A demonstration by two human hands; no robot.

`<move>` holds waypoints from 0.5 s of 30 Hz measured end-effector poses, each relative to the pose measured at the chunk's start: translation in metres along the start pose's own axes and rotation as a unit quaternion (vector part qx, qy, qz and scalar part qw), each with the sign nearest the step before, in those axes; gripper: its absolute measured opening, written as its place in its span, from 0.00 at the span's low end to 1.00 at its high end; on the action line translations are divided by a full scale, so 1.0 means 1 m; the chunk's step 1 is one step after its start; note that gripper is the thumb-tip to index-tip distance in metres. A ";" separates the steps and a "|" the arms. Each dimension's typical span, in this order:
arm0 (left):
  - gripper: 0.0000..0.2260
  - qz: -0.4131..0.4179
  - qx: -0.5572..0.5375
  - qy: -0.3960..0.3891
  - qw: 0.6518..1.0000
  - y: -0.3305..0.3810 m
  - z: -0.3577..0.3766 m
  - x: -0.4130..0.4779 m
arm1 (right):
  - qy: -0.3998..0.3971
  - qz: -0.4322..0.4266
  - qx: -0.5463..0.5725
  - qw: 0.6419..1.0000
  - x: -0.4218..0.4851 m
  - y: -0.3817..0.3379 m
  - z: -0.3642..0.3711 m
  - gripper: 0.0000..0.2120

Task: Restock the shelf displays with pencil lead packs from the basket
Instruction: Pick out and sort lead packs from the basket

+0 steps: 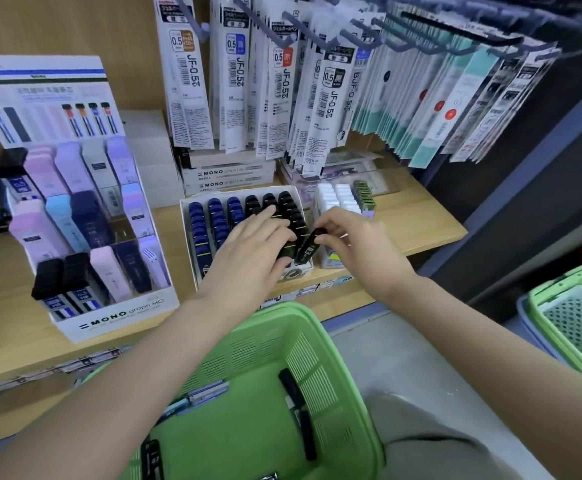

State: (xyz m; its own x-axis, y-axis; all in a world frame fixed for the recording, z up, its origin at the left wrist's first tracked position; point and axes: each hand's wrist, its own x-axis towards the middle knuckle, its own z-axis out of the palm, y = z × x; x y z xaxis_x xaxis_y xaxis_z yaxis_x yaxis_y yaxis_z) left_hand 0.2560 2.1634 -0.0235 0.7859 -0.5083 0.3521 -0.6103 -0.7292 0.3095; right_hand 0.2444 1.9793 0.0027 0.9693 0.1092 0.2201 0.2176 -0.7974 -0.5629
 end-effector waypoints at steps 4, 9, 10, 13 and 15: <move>0.14 -0.017 -0.011 -0.003 1.000 -0.002 0.003 0.004 | -0.020 -0.034 -0.030 0.999 0.002 0.001 0.001 0.05; 0.11 -0.019 -0.007 0.005 1.000 0.000 0.004 0.008 | -0.018 -0.052 -0.033 0.998 0.006 0.003 0.003 0.06; 0.10 -0.019 -0.004 0.008 1.000 0.000 0.005 0.009 | -0.018 -0.049 -0.029 0.998 0.007 0.004 0.003 0.05; 0.09 -0.013 0.004 0.014 1.000 -0.001 0.007 0.010 | -0.027 -0.050 -0.031 0.998 0.011 0.005 0.002 0.05; 0.09 -0.007 0.010 0.015 1.000 -0.002 0.007 0.011 | -0.050 -0.054 -0.040 0.996 0.014 0.006 0.002 0.06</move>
State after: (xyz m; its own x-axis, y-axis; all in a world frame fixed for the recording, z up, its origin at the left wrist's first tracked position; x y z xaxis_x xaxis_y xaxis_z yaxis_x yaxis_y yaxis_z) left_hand 0.2665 2.1559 -0.0265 0.7906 -0.4843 0.3747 -0.5972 -0.7452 0.2967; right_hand 0.2592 1.9772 0.0010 0.9483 0.2519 0.1931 0.3150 -0.8222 -0.4740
